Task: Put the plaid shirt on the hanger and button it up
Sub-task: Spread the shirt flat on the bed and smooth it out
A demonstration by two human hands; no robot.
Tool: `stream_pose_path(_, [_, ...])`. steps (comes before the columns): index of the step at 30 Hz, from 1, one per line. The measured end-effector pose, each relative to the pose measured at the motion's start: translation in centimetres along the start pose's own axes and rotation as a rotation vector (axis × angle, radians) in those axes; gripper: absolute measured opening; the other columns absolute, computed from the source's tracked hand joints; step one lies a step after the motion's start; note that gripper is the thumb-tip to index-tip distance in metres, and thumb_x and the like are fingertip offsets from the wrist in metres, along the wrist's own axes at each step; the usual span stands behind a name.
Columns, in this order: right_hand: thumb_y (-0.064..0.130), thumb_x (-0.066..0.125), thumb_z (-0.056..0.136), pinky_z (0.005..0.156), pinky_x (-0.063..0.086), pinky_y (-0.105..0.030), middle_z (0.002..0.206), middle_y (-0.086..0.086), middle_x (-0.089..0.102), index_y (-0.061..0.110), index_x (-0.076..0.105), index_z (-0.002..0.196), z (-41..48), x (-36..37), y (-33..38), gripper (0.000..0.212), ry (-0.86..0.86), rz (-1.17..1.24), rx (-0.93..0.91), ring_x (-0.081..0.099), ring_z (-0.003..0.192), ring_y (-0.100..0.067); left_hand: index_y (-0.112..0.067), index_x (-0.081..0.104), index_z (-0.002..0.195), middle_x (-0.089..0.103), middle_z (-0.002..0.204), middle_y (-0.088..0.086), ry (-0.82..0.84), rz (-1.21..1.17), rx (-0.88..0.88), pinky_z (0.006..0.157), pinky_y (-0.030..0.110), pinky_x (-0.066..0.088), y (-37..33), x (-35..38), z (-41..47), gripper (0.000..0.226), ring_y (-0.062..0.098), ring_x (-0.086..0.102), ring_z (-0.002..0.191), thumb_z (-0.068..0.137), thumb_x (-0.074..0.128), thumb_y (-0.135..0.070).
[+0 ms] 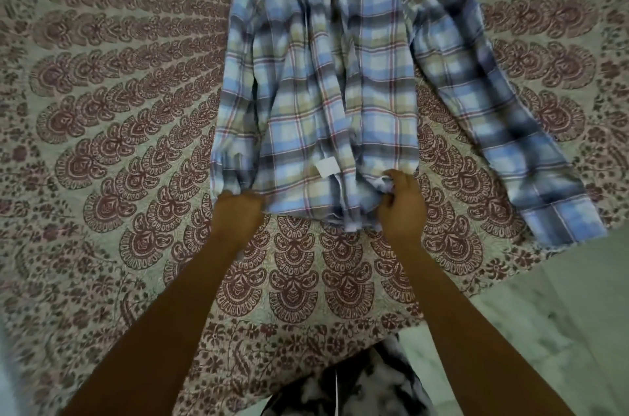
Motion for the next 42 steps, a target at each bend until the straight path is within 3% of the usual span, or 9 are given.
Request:
stream_pose_path(2, [0.005,0.044,0.082,0.058,0.037,-0.029,0.112,-0.016,0.057,0.015,0.06,0.114,0.0,-2.5,0.2,0.037,-0.108,-0.117,-0.009,0.058,0.08,-0.036,-0.015,0.073,0.079,0.069,0.073,0.009,-0.055,0.076,0.013,0.067,0.036,0.053,1.3,-0.6,-0.3,0.02,0.024,0.064,0.053,0.061,0.082,-0.015])
stream_pose_path(5, [0.002,0.053,0.08,0.058,0.038,-0.031,0.109,-0.016,0.056,0.016,0.061,0.114,-0.5,-4.3,-0.4,0.037,-0.163,-0.197,0.051,0.057,0.084,-0.036,-0.017,0.068,0.104,0.067,0.104,0.007,0.012,0.193,0.099,0.094,0.041,0.043,0.1,-0.7,-0.9,0.024,0.025,0.066,0.086,0.081,0.062,-0.016])
stream_pose_path(10, [0.005,0.064,0.075,0.094,0.033,-0.045,0.131,-0.024,0.042,0.01,0.056,0.119,-1.9,-3.2,-2.1,0.044,-0.047,-0.321,0.245,0.04,0.118,-0.04,-0.01,0.059,0.117,0.049,0.132,0.012,0.174,0.312,0.048,0.11,0.048,0.023,-1.0,1.2,-1.8,0.03,0.032,0.04,0.127,0.087,0.053,-0.011])
stream_pose_path(15, [0.019,0.064,0.08,0.085,0.051,-0.048,0.123,-0.022,0.052,0.006,0.056,0.118,-3.7,0.4,3.7,0.04,0.081,-0.134,-0.315,0.056,0.103,-0.038,-0.015,0.056,0.12,0.053,0.127,0.007,0.018,-0.021,-0.066,0.102,0.041,0.032,-1.5,1.5,-2.0,0.033,0.028,0.048,0.119,0.087,0.051,-0.017])
stream_pose_path(21, [0.048,0.061,0.081,0.092,0.037,-0.042,0.123,-0.013,0.047,0.011,0.044,0.124,-6.3,8.7,6.8,0.06,0.453,-0.415,-0.507,0.047,0.111,-0.033,-0.021,0.038,0.132,0.032,0.144,0.011,0.095,-0.186,-0.105,0.101,0.046,0.035,-1.6,4.6,-1.3,0.06,0.034,0.036,0.128,0.081,0.068,-0.024])
stream_pose_path(29, [0.023,0.053,0.087,0.083,0.044,-0.038,0.116,-0.015,0.052,0.004,0.05,0.113,-3.3,10.1,7.0,0.033,0.365,-0.389,-0.163,0.053,0.104,-0.032,-0.001,0.067,0.092,0.068,0.099,0.016,-0.069,-0.133,0.026,0.057,0.041,0.055,0.2,4.3,-1.0,0.043,0.034,0.067,0.082,0.051,0.075,0.009])
stream_pose_path(32, [0.032,0.046,0.081,0.065,0.043,-0.032,0.084,-0.014,0.059,0.012,0.06,0.086,-2.1,8.2,5.7,0.025,0.301,0.291,0.085,0.055,0.075,-0.025,-0.006,0.068,0.093,0.07,0.093,0.013,-0.121,-0.248,0.086,0.071,0.042,0.053,1.0,3.7,-1.2,0.035,0.032,0.067,0.083,0.059,0.075,-0.008])
stream_pose_path(36, [0.014,0.046,0.079,0.068,0.05,-0.033,0.081,-0.007,0.051,0.012,0.047,0.081,-2.7,4.6,-0.5,0.003,-0.002,1.181,0.662,0.053,0.081,-0.024,-0.02,0.052,0.082,0.065,0.071,0.009,-0.181,-0.654,0.055,0.061,0.031,0.045,4.1,3.3,-2.9,0.022,0.024,0.059,0.064,0.068,0.047,-0.037])
stream_pose_path(42, [0.024,0.053,0.086,0.079,0.052,-0.042,0.1,-0.022,0.063,-0.004,0.055,0.102,-7.5,7.2,-5.3,0.032,0.326,0.358,0.624,0.061,0.089,-0.035,-0.023,0.056,0.089,0.066,0.063,0.011,-0.194,-0.413,0.077,0.051,0.03,0.05,6.1,3.9,-4.7,0.03,0.03,0.063,0.055,0.065,0.069,-0.011])
Point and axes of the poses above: each hand's wrist, its own z-axis towards the middle knuckle, its own x-axis out of the palm, y = z × x, the point moved 9 cm from there along z, towards the middle knuckle
